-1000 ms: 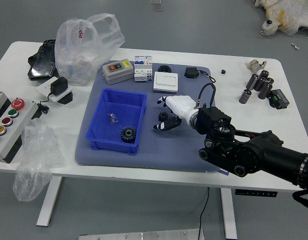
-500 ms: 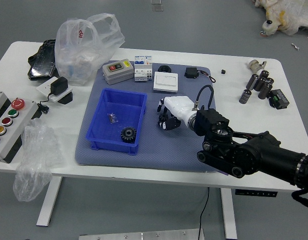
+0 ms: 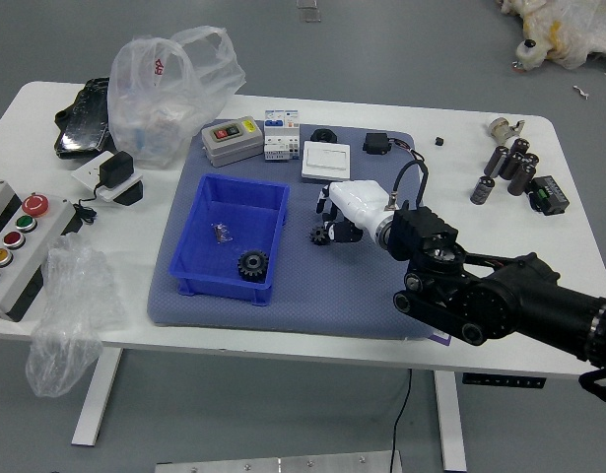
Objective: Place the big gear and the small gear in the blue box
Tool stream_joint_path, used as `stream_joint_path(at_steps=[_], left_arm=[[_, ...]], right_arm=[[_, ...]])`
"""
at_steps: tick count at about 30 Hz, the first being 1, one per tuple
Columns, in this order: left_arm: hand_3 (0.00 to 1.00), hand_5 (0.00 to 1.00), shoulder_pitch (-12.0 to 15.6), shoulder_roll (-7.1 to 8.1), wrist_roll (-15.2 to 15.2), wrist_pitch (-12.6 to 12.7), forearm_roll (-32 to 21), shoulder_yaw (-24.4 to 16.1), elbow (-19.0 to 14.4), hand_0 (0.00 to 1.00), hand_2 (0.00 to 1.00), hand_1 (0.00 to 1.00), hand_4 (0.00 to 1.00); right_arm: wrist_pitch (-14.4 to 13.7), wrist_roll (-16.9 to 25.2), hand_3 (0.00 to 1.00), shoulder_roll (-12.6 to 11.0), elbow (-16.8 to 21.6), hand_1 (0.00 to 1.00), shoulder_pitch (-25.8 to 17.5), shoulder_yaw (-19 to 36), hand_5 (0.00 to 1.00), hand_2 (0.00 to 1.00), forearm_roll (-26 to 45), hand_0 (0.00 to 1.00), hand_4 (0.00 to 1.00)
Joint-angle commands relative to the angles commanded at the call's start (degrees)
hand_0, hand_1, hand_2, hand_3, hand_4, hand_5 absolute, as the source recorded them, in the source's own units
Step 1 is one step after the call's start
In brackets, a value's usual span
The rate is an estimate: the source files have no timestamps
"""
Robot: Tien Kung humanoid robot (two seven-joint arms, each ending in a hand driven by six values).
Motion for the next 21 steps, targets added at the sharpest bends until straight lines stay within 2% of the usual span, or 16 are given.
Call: stream_joint_path(at_steps=[8, 10, 14, 15, 20, 21], left_arm=[[0.755, 0.659, 0.02, 0.01, -0.01, 0.01, 0.02, 0.0, -0.01, 0.659, 0.602, 0.617, 0.745], [0.755, 0.662, -0.02, -0.03, -0.06, 0.0, -0.03, 0.08, 0.0, 0.659, 0.602, 0.617, 0.746], [0.755, 0.662, 0.04, -0.06, -0.07, 0.02, -0.18, 0.14, -0.01, 0.659, 0.602, 0.617, 0.746], [0.755, 0.666, 0.08, -0.05, 0.03, 0.04, -0.09, 0.03, -0.03, 0.659, 0.602, 0.617, 0.747], [0.755, 0.666, 0.12, -0.01, 0.12, 0.06, 0.11, -0.16, -0.04, 0.659, 0.602, 0.617, 0.747], [0.754, 0.668, 0.1, -0.01, 0.1, 0.05, 0.1, -0.14, -0.03, 0.659, 0.601, 0.617, 0.748]], right_arm=[[-0.05, -0.56, 0.631, -0.39, 3.28, 0.419, 1.32, 2.38, 0.117, 0.494, -2.39, 0.278, 0.367], [0.11, -0.7, 0.651, -0.26, 3.36, 0.42, 1.31, 2.46, 0.141, 0.529, -2.68, 0.285, 0.375], [2.55, -1.96, 0.651, -0.68, 3.37, 0.42, 0.8, 2.91, 0.141, 0.529, -3.32, 0.285, 0.375], [3.86, -2.85, 0.888, -0.85, 3.51, 0.479, 0.68, 3.17, 0.319, 0.87, -3.65, 0.328, 0.763], [7.8, -5.12, 0.888, -1.11, 4.04, 0.479, 0.49, 3.74, 0.319, 0.87, -4.23, 0.328, 0.763], [8.14, -5.27, 0.909, -1.11, 4.07, 0.445, 0.49, 3.72, 0.357, 0.878, -4.21, 0.32, 0.84]])
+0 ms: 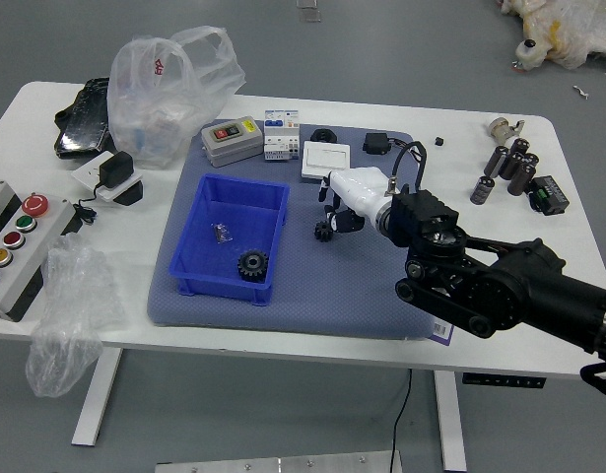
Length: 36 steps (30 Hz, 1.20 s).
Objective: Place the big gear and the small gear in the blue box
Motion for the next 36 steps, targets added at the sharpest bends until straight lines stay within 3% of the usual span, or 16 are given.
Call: stream_joint_path(at_steps=[11, 12, 17, 18, 21, 23, 24, 29, 30, 36], left_arm=[[0.754, 0.671, -0.01, 0.07, 0.02, -0.05, 0.12, -0.04, 0.0, 0.659, 0.602, 0.617, 0.748], [0.754, 0.672, -0.01, 0.07, 0.03, -0.06, 0.15, -0.06, 0.0, 0.659, 0.601, 0.617, 0.747], [0.754, 0.672, 0.01, 0.09, 0.17, -0.15, 0.53, -0.27, -0.03, 0.659, 0.601, 0.617, 0.747], [0.754, 0.672, 0.01, 0.09, 0.18, -0.17, 0.56, -0.29, -0.03, 0.659, 0.601, 0.616, 0.747], [0.754, 0.672, 0.0, 0.18, 0.17, -0.19, 0.67, -0.35, -0.02, 0.659, 0.601, 0.616, 0.747], [0.754, 0.672, -0.01, 0.24, 0.18, -0.18, 0.7, -0.38, -0.02, 0.659, 0.601, 0.616, 0.747], [0.754, 0.675, -0.01, 0.26, 0.17, -0.17, 0.68, -0.38, -0.02, 0.659, 0.602, 0.617, 0.747], [0.754, 0.675, 0.05, 0.28, 0.17, -0.14, 0.61, -0.38, -0.02, 0.659, 0.602, 0.617, 0.747], [0.755, 0.676, 0.06, 0.29, 0.16, -0.14, 0.59, -0.37, -0.02, 0.659, 0.602, 0.617, 0.748], [0.754, 0.678, 0.09, 0.28, -0.01, -0.1, 0.43, -0.27, 0.01, 0.659, 0.602, 0.617, 0.746]], right_arm=[[0.75, -0.06, 0.89, 0.43, -1.56, 0.431, 0.18, -1.9, 0.391, 0.841, 2.09, 0.312, 0.877], [0.46, 0.15, 0.802, 0.56, -1.88, 0.417, 0.23, -2.33, 0.394, 0.738, 2.49, 0.297, 0.845], [-2.69, 2.03, 0.802, 1.83, -4.31, 0.417, 0.51, -4.75, 0.394, 0.738, 5.43, 0.297, 0.845], [-3.29, 2.37, 0.677, 2.04, -4.68, 0.374, 0.54, -5.04, 0.312, 0.638, 5.89, 0.278, 0.64], [-4.88, 3.3, 0.677, 2.68, -5.76, 0.374, 0.61, -6.22, 0.312, 0.638, 7.45, 0.278, 0.64], [-4.84, 3.43, 0.677, 2.96, -6.27, 0.374, 0.59, -7.06, 0.312, 0.638, 8.18, 0.278, 0.64], [-4.77, 3.45, 0.664, 3.03, -6.41, 0.363, 0.56, -7.3, 0.295, 0.594, 8.38, 0.276, 0.555], [-4.57, 3.63, 0.664, 3.12, -6.75, 0.363, 0.36, -8.21, 0.295, 0.594, 8.95, 0.276, 0.555], [-4.63, 3.69, 0.652, 3.08, -6.72, 0.35, 0.36, -8.23, 0.216, 0.551, 8.92, 0.266, 0.494], [-5.19, 4.05, 0.645, 2.39, -6.12, 0.344, 0.55, -7.27, 0.199, 0.538, 7.69, 0.256, 0.508]])
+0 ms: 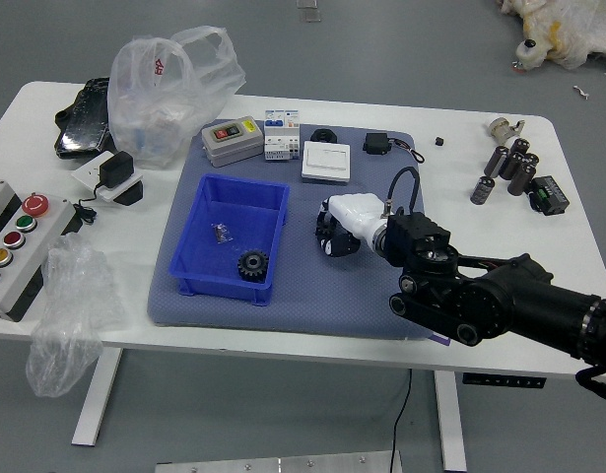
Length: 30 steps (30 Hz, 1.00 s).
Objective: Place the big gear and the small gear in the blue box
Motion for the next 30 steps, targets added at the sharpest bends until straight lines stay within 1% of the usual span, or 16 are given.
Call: stream_joint_path(at_steps=[5, 6, 10, 13, 18, 23, 24, 27, 30], left_arm=[[0.754, 0.678, -0.05, -0.08, -0.1, 0.0, -0.08, 0.07, 0.01, 0.659, 0.602, 0.617, 0.746], [0.754, 0.683, -0.06, -0.09, -0.09, 0.01, -0.06, 0.05, 0.01, 0.659, 0.603, 0.617, 0.747], [0.754, 0.683, -0.04, -0.09, -0.1, 0.05, -0.15, 0.06, 0.0, 0.659, 0.603, 0.617, 0.747], [0.754, 0.685, -0.04, -0.13, -0.08, 0.07, -0.18, 0.05, -0.01, 0.659, 0.602, 0.617, 0.749], [0.754, 0.691, -0.14, -0.22, -0.16, 0.09, -0.2, 0.02, -0.01, 0.659, 0.602, 0.617, 0.747], [0.754, 0.691, -0.06, -0.22, -0.16, 0.15, -0.16, -0.18, -0.04, 0.659, 0.602, 0.617, 0.747], [0.754, 0.697, -0.04, -0.22, -0.14, 0.16, -0.14, -0.21, -0.05, 0.659, 0.602, 0.617, 0.747], [0.754, 0.697, -0.07, -0.24, -0.18, 0.17, -0.16, -0.18, -0.05, 0.659, 0.602, 0.617, 0.747], [0.754, 0.699, -0.1, -0.27, -0.23, 0.17, -0.2, -0.14, -0.05, 0.659, 0.602, 0.617, 0.748]], right_arm=[[0.72, -0.12, 0.645, -1.41, 1.02, 0.344, 0.76, 2.4, 0.199, 0.538, -2.73, 0.256, 0.508], [0.87, -0.16, 0.647, -1.75, 1.24, 0.338, 0.97, 3.03, 0.181, 0.54, -3.19, 0.256, 0.472], [1.26, -0.5, 0.647, -2.9, 2.69, 0.338, 1.52, 5.53, 0.181, 0.54, -5.07, 0.256, 0.472], [1.29, -0.84, 0.647, -3.26, 5.09, 0.339, 1.47, 6.84, 0.188, 0.537, -6.73, 0.254, 0.466], [0.97, -1.06, 0.648, -3.6, 10.98, 0.339, 0.77, 7.43, 0.194, 0.547, -9.86, 0.253, 0.462], [-0.01, -0.54, 0.648, -3.34, 16.49, 0.339, 0.35, 6.04, 0.194, 0.547, -11.29, 0.253, 0.462], [-0.31, -0.29, 0.65, -3.1, 17.46, 0.335, 0.3, 5.42, 0.208, 0.546, -11.32, 0.248, 0.472], [-0.84, 0.26, 0.65, -2.36, 18.6, 0.335, 0.2, 3.8, 0.208, 0.546, -11.03, 0.248, 0.472], [-1.27, 0.67, 0.652, -1.67, 18.91, 0.336, 0.04, 2.55, 0.21, 0.552, -10.55, 0.249, 0.47]])
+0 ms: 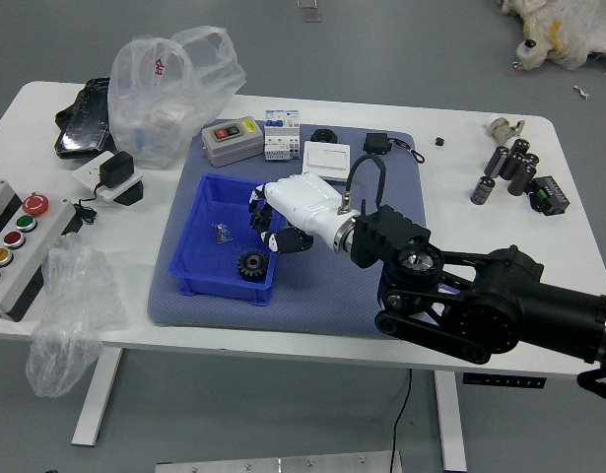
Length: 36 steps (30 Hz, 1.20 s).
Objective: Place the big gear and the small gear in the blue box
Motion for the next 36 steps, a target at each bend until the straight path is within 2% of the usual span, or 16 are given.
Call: stream_joint_path(at_steps=[11, 12, 17, 18, 25, 30, 35, 36], left_arm=[[0.754, 0.703, -0.04, 0.01, 0.01, 0.02, 0.01, -0.01, -0.04, 0.659, 0.602, 0.617, 0.75], [0.754, 0.709, -0.05, 0.02, 0.0, 0.03, 0.0, -0.01, -0.04, 0.658, 0.601, 0.616, 0.753], [0.754, 0.709, -0.06, 0.14, 0.05, 0.05, 0.12, -0.12, -0.04, 0.658, 0.601, 0.616, 0.753], [0.754, 0.718, -0.06, 0.15, 0.06, 0.04, 0.13, -0.13, -0.04, 0.658, 0.601, 0.617, 0.757], [0.754, 0.724, -0.01, 0.26, 0.08, 0.0, 0.2, -0.14, -0.04, 0.658, 0.6, 0.617, 0.76], [0.754, 0.725, 0.1, 0.32, 0.09, 0.03, 0.15, -0.12, -0.04, 0.658, 0.601, 0.616, 0.761], [0.754, 0.725, 0.23, 0.3, 0.06, 0.07, 0.01, -0.07, -0.03, 0.658, 0.601, 0.616, 0.761], [0.754, 0.725, 0.25, 0.29, 0.04, 0.08, -0.05, -0.04, -0.03, 0.658, 0.6, 0.616, 0.761]], right_arm=[[-0.37, 0.07, 0.655, 1.76, 0.27, 0.341, -0.43, -1.91, 0.217, 0.57, 1.03, 0.25, 0.467], [-0.25, -0.03, 0.758, 1.83, 0.21, 0.348, -0.45, -1.98, 0.264, 0.721, 1.12, 0.258, 0.441], [0.44, -0.55, 0.758, 2.04, -0.1, 0.348, -0.47, -2.22, 0.264, 0.721, 1.46, 0.258, 0.441], [0.61, -0.64, 0.828, 2.08, -0.15, 0.35, -0.47, -2.26, 0.267, 0.795, 1.5, 0.262, 0.462], [1.75, -1.22, 0.845, 2.22, -0.4, 0.35, -0.51, -2.26, 0.266, 0.806, 1.59, 0.258, 0.47], [1.31, -0.96, 0.824, 2.03, -0.54, 0.342, -0.85, -1.15, 0.272, 0.796, 1.03, 0.255, 0.475], [0.43, -0.64, 0.824, 0.76, 0.0, 0.342, -1.79, 2.93, 0.272, 0.796, -0.22, 0.255, 0.475], [0.2, -0.55, 0.783, 0.4, 0.15, 0.355, -2.08, 4.0, 0.289, 0.764, -0.46, 0.261, 0.484]])
